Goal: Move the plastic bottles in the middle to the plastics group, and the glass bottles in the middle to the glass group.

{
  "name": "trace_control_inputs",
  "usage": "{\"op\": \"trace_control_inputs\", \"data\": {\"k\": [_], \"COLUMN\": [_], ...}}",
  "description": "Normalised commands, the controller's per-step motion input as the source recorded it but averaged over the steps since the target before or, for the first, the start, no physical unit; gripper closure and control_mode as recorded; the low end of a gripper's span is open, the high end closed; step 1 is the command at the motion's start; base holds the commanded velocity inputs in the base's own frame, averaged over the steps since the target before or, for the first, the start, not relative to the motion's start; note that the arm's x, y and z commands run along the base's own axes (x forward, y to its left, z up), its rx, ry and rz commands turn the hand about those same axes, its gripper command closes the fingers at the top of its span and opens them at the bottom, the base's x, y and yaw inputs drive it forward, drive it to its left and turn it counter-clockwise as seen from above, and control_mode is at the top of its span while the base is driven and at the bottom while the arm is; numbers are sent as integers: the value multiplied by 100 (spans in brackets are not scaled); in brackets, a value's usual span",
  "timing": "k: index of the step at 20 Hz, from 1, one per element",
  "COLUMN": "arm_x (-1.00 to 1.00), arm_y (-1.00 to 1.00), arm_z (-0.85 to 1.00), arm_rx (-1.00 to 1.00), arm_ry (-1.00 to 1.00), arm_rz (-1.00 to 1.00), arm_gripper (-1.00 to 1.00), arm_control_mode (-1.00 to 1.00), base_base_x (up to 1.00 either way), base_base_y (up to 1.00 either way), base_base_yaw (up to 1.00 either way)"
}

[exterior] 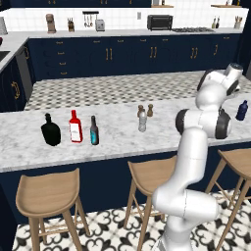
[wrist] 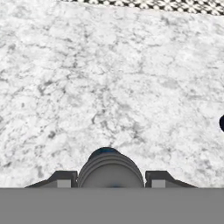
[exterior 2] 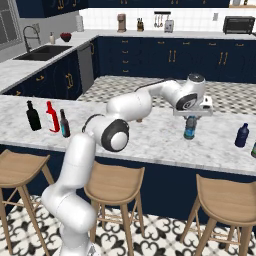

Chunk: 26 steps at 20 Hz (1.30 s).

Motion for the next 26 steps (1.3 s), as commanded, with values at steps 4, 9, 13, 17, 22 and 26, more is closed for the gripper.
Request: {"op": "trace_control_inputs", "data": {"k": [4, 9, 13, 17, 22, 26], "arm_x": [-10, 0, -14, -7, -5, -9], "arm_y": [-17, -7, -8, -16, -60, -57], "arm_z": [0, 0, 20, 15, 0, 0], "arm_rx": [0, 0, 0, 0, 6, 10], "arm_ry": [-1, -5, 0, 3, 0, 3], "arm_rz": [-10, -13, -14, -12, -9, -12], "arm_gripper": [100, 100, 100, 100, 100, 100], "arm_control_mode": [-100, -100, -100, -100, -100, -100], "base_base_x": [0, 0, 0, 0, 0, 0], "base_base_y": [0, 0, 0, 0, 0, 0], "base_base_yaw": [0, 0, 0, 0, 0, 0]}}
